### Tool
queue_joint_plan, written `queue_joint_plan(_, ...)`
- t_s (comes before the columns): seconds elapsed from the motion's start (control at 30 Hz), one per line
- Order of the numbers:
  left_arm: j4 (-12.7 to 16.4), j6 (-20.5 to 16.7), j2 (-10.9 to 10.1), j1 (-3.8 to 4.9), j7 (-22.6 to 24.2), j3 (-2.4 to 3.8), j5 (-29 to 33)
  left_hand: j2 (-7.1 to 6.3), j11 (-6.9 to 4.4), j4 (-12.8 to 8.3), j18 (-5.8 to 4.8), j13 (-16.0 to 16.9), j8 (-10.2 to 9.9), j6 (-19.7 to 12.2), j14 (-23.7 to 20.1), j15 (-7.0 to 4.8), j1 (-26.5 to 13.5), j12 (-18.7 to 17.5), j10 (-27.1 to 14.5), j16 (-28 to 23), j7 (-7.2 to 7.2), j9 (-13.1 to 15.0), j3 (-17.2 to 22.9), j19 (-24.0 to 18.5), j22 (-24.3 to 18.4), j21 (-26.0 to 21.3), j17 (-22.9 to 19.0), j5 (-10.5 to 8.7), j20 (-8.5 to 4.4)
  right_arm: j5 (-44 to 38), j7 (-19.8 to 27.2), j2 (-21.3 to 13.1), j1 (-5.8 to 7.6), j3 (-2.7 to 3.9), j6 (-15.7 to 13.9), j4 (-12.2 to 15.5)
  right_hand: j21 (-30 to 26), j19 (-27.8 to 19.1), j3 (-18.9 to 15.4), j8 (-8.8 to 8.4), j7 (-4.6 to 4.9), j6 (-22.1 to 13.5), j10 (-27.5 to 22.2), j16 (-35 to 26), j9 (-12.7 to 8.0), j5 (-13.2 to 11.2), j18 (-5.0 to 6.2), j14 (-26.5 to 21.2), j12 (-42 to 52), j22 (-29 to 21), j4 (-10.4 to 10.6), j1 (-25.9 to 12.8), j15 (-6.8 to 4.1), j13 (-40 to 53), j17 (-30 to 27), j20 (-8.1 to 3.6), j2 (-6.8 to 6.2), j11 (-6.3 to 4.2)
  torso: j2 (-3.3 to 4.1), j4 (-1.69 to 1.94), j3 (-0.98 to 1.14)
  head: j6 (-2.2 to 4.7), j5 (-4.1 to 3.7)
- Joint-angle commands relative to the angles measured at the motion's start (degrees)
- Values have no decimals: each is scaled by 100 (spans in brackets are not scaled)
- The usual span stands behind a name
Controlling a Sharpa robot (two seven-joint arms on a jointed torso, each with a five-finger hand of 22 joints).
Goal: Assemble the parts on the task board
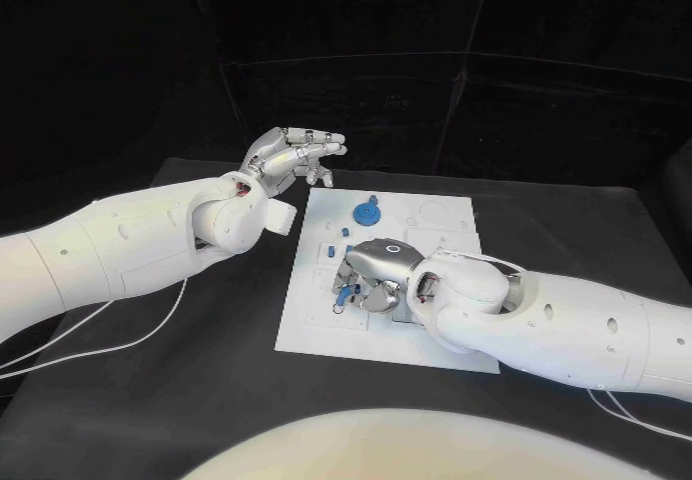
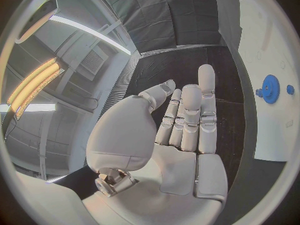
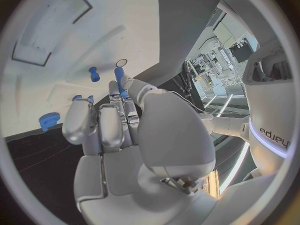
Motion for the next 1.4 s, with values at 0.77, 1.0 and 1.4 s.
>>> queue_joint_plan(0.77,-23,138,45,12,45,6,3,5,1,12,65,6,37,-41,-22,11,-66,37,-62,1,7,5,-51,9,-14,-17,-6,-31,48,-272,-61,136,-66,-8,335,-97,-31,-49,-111,-60,59,-104,-67,-22,-19,59,-36,102,-105,-41,28,-149,36,-4,-49,46,-52,21,4,-6,0,-37,43)
queue_joint_plan(1.0,-23,164,37,12,37,6,3,11,-1,16,67,7,43,-47,-28,11,-62,48,-70,0,4,6,-66,10,-22,-24,-15,-29,51,-317,-129,188,-72,-19,294,-144,-42,-65,-297,-135,193,-860,-439,-26,-131,303,-38,93,-271,-53,154,-422,157,-83,-67,157,-277,172,1,-5,-2,-47,52)
queue_joint_plan(1.4,-28,176,28,12,7,6,1,14,-2,15,69,7,46,-50,-31,10,-56,53,-74,0,3,6,-71,10,-26,-27,-17,-27,51,-330,-10,202,-87,-34,139,-125,-31,-57,-439,-123,125,-1095,-409,-7,-119,234,-35,94,-183,-34,206,-489,132,-68,-49,171,-343,118,2,-14,0,-53,74)
